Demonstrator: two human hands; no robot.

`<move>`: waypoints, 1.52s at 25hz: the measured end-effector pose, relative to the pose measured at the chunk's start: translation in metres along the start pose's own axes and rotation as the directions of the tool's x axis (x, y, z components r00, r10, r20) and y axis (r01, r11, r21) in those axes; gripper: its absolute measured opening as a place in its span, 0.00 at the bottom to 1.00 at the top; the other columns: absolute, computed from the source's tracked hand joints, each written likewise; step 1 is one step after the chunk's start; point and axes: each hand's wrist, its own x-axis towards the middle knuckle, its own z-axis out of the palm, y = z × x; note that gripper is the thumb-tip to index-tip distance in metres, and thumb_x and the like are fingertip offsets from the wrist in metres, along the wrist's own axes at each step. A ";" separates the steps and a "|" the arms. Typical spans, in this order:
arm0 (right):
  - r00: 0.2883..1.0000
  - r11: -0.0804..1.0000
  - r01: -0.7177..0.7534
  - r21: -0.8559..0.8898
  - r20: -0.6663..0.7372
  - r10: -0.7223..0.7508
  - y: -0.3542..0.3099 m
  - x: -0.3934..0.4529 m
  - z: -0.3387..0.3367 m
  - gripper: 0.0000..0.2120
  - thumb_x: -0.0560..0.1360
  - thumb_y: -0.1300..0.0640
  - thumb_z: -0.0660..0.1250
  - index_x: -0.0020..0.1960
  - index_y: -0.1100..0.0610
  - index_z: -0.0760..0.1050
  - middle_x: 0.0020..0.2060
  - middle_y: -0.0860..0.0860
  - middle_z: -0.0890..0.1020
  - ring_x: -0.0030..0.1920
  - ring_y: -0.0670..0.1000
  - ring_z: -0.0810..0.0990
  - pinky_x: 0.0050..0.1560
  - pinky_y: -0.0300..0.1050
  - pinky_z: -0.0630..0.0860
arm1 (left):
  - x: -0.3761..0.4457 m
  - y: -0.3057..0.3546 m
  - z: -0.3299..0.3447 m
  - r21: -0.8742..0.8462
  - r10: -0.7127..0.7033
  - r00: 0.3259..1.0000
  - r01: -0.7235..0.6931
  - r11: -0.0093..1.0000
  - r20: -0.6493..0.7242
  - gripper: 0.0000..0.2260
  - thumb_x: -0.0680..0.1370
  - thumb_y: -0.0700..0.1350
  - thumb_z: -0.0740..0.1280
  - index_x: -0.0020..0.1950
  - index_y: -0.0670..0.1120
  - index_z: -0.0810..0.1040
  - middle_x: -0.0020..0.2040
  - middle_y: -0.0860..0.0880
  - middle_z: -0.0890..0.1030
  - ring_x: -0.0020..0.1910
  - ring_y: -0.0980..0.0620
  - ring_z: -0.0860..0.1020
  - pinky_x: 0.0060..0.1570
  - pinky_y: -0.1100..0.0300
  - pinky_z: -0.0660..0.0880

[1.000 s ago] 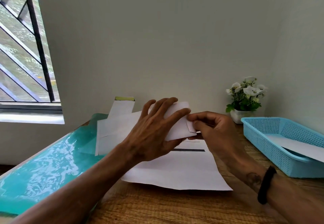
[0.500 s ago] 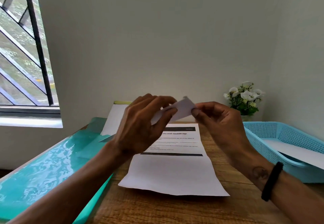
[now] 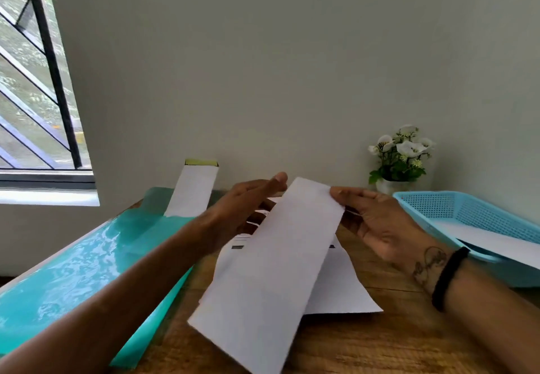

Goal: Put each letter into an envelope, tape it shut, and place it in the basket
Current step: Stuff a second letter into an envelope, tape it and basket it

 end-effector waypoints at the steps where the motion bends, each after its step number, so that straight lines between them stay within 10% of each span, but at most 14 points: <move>1: 0.998 0.997 -0.047 -0.054 0.034 0.049 0.005 -0.001 0.002 0.07 0.72 0.64 0.77 0.50 0.62 0.85 0.49 0.60 0.89 0.44 0.54 0.90 0.40 0.44 0.86 | 0.002 -0.008 0.006 -0.043 -0.058 0.998 0.059 0.997 0.029 0.23 0.76 0.69 0.68 0.60 0.54 0.85 0.53 0.46 0.88 0.46 0.49 0.87 0.40 0.61 0.82; 10: 0.987 0.966 -0.091 -0.240 0.110 0.120 0.025 -0.008 0.008 0.16 0.67 0.62 0.82 0.53 0.63 0.86 0.46 0.59 0.90 0.40 0.53 0.90 0.38 0.43 0.85 | 0.010 -0.028 0.017 -0.003 -0.099 0.986 0.100 0.995 -0.135 0.11 0.74 0.53 0.78 0.47 0.45 0.89 0.47 0.43 0.88 0.42 0.49 0.86 0.45 0.57 0.83; 15: 0.998 0.969 -0.065 -0.239 -0.017 0.062 0.023 -0.004 0.006 0.06 0.72 0.64 0.78 0.49 0.60 0.86 0.46 0.59 0.89 0.39 0.53 0.88 0.43 0.48 0.87 | 0.011 -0.026 0.013 -0.126 -0.091 0.992 0.079 0.989 -0.085 0.13 0.77 0.48 0.76 0.59 0.45 0.86 0.58 0.39 0.86 0.51 0.45 0.82 0.63 0.47 0.80; 20: 0.958 0.961 -0.120 -0.248 0.225 0.177 0.017 -0.006 0.005 0.19 0.73 0.52 0.78 0.61 0.58 0.83 0.54 0.56 0.89 0.49 0.53 0.88 0.46 0.49 0.86 | 0.019 -0.032 0.002 -0.248 -0.048 0.946 -0.035 0.968 -0.322 0.08 0.78 0.44 0.75 0.55 0.42 0.86 0.40 0.47 0.86 0.35 0.52 0.79 0.31 0.66 0.77; 25: 0.926 0.961 -0.137 -0.242 0.312 0.211 0.009 -0.004 -0.003 0.29 0.64 0.62 0.82 0.64 0.57 0.81 0.55 0.58 0.88 0.49 0.58 0.89 0.42 0.51 0.86 | 0.020 -0.032 -0.014 -0.331 -0.142 0.880 -0.019 0.944 -0.454 0.15 0.81 0.50 0.71 0.63 0.42 0.80 0.46 0.43 0.87 0.37 0.52 0.86 0.37 0.61 0.83; 28: 0.987 0.938 -0.069 -0.339 0.111 0.113 0.017 0.000 -0.005 0.25 0.62 0.62 0.84 0.57 0.59 0.82 0.53 0.61 0.88 0.48 0.61 0.89 0.46 0.57 0.87 | 0.017 -0.038 -0.009 0.314 0.117 0.899 0.024 0.949 -0.423 0.24 0.82 0.62 0.64 0.70 0.47 0.76 0.60 0.45 0.84 0.54 0.46 0.84 0.57 0.48 0.82; 31: 0.999 0.816 0.032 -0.577 0.054 -0.002 0.022 0.001 -0.007 0.20 0.67 0.53 0.84 0.56 0.54 0.85 0.57 0.53 0.87 0.51 0.52 0.87 0.47 0.51 0.86 | 0.005 -0.031 0.005 0.759 0.310 0.950 -0.177 0.626 -0.034 0.26 0.78 0.70 0.61 0.69 0.57 0.78 0.72 0.52 0.76 0.68 0.53 0.73 0.69 0.50 0.72; 34: 0.971 0.475 0.237 -0.847 0.191 -0.143 0.024 0.000 -0.007 0.24 0.72 0.44 0.79 0.66 0.48 0.81 0.64 0.49 0.83 0.55 0.43 0.81 0.50 0.40 0.78 | 0.001 -0.031 0.017 0.785 0.049 0.966 -0.235 0.574 0.253 0.33 0.77 0.74 0.57 0.78 0.62 0.66 0.81 0.56 0.64 0.78 0.54 0.62 0.74 0.52 0.60; 38: 0.883 0.113 0.364 -0.925 0.304 -0.357 0.021 0.002 -0.007 0.16 0.77 0.47 0.74 0.63 0.51 0.83 0.56 0.51 0.86 0.48 0.44 0.82 0.45 0.37 0.77 | 0.000 -0.032 0.017 0.833 -0.077 0.957 -0.200 0.516 0.278 0.37 0.75 0.73 0.60 0.82 0.64 0.57 0.84 0.56 0.56 0.82 0.51 0.56 0.79 0.45 0.57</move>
